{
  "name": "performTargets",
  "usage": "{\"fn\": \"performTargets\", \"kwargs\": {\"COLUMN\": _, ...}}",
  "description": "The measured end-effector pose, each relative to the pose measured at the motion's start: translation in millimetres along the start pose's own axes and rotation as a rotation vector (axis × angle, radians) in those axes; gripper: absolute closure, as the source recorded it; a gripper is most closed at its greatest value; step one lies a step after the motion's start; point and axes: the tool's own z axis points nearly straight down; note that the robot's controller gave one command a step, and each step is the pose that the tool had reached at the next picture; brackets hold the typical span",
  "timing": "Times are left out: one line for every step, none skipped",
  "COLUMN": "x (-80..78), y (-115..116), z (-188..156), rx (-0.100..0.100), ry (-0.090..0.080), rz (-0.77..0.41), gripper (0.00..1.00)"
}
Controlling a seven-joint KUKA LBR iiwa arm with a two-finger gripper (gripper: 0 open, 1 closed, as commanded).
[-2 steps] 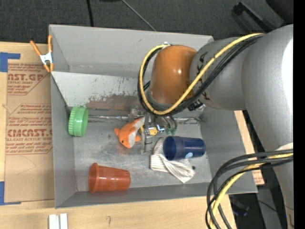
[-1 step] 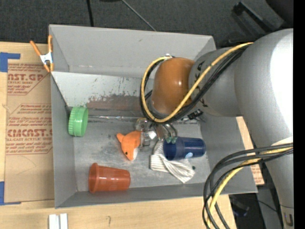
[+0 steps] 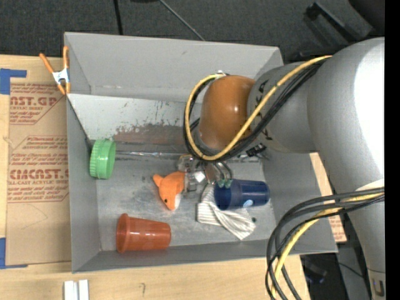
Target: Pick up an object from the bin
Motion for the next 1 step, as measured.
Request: {"fn": "performTargets", "kwargs": {"x": -1.6, "y": -13.5, "z": -178.4, "rx": 0.003, "ry": -0.007, "rz": -0.098, "gripper": 1.0}}
